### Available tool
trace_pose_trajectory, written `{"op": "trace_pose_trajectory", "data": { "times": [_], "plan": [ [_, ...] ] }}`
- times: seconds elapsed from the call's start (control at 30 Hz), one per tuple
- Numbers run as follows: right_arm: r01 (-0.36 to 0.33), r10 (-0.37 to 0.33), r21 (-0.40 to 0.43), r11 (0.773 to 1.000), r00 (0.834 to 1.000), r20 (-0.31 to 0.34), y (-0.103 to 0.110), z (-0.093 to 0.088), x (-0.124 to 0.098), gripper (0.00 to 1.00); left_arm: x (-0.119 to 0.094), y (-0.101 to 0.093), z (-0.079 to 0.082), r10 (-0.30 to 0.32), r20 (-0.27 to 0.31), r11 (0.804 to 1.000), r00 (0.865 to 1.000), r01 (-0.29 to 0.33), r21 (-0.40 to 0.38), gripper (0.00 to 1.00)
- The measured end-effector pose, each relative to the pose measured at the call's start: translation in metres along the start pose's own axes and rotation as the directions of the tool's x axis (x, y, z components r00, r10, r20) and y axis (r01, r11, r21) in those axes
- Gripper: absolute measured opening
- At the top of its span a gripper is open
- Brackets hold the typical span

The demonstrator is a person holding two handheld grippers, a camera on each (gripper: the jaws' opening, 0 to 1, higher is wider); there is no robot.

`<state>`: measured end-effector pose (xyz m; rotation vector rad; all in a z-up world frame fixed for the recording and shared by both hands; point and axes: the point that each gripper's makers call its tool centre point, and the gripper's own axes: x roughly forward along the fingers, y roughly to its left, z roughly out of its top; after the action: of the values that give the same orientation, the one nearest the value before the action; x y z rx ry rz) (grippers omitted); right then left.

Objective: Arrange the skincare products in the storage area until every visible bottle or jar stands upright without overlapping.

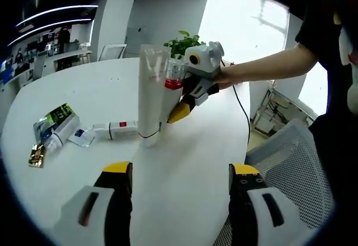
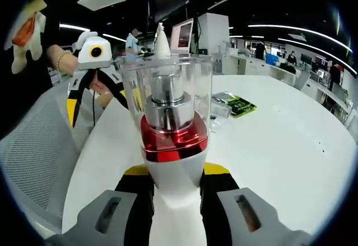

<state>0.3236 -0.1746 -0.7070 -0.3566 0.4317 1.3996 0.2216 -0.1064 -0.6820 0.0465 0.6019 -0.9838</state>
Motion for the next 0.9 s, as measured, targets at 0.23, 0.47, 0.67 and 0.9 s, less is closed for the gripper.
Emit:
{"op": "trace_pose_trajectory", "data": {
  "times": [0.23, 0.47, 0.67, 0.9],
  "plan": [
    [0.004, -0.004, 0.022, 1.0, 1.0, -0.004, -0.002, -0.002, 0.0, 0.31, 0.0, 0.003, 0.004, 0.002, 0.006, 1.0, 1.0, -0.002, 0.007, 0.63],
    [0.041, -0.041, 0.041, 0.998, 0.999, -0.001, 0.0, 0.005, -0.003, 0.33, -0.008, 0.005, 0.005, 0.015, 0.014, 1.0, 1.0, -0.015, 0.013, 0.63],
    [0.075, -0.073, 0.059, 0.995, 0.997, -0.027, 0.008, 0.007, -0.011, 0.45, -0.02, 0.005, 0.006, 0.041, 0.039, 0.999, 0.998, -0.041, 0.006, 0.64],
    [0.148, -0.145, 0.106, 0.983, 0.989, -0.036, 0.019, 0.009, -0.024, 0.56, -0.033, 0.002, -0.003, 0.073, 0.04, 0.997, 0.997, -0.072, -0.014, 0.66]
  ]
}}
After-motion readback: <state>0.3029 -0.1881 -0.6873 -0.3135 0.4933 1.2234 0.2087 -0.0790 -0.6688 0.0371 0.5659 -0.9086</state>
